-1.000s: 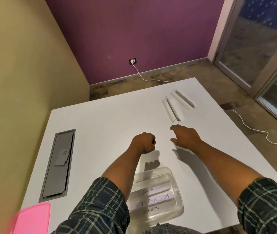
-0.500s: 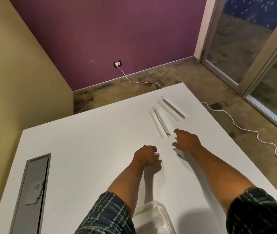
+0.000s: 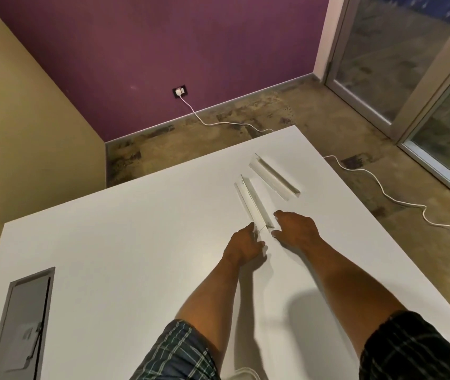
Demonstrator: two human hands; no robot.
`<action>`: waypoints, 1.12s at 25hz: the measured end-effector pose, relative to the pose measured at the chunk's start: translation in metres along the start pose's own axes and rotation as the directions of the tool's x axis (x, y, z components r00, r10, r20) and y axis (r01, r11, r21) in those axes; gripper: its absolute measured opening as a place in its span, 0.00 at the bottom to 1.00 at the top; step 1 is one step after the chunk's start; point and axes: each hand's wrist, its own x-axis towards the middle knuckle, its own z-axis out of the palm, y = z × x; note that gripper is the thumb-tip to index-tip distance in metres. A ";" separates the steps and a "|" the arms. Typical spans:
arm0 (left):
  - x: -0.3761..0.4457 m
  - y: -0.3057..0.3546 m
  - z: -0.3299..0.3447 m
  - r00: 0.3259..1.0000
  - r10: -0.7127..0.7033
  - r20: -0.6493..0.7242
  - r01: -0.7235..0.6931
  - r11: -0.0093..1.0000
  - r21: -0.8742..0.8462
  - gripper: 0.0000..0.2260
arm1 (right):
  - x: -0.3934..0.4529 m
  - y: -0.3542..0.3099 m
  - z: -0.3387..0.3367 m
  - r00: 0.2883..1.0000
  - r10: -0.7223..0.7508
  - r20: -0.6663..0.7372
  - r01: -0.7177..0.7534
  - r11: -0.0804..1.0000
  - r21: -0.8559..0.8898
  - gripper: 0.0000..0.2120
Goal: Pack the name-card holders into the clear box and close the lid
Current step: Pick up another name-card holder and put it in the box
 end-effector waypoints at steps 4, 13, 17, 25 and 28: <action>0.012 -0.004 0.017 1.000 -0.019 0.016 0.020 0.999 -0.050 0.32 | 0.009 -0.007 0.014 0.998 -0.048 -0.050 0.049 0.999 0.010 0.17; 0.009 -0.010 0.030 0.990 -0.058 -0.129 0.016 0.952 -0.306 0.29 | 0.017 -0.024 0.026 0.992 -0.026 -0.127 0.022 0.999 -0.031 0.10; 0.004 -0.010 0.017 0.961 -0.244 -0.127 0.119 0.783 -0.610 0.30 | 0.003 -0.041 0.022 0.964 -0.088 -0.249 0.109 0.991 0.071 0.11; -0.040 -0.036 -0.028 0.878 -0.447 -0.174 0.200 0.671 -0.714 0.20 | -0.054 -0.100 0.008 0.832 -0.425 -0.356 0.396 0.905 -0.155 0.04; -0.070 -0.054 -0.043 0.897 -0.424 -0.127 0.203 0.648 -0.734 0.12 | -0.076 -0.118 0.008 0.754 -0.527 -0.392 0.518 0.844 -0.139 0.05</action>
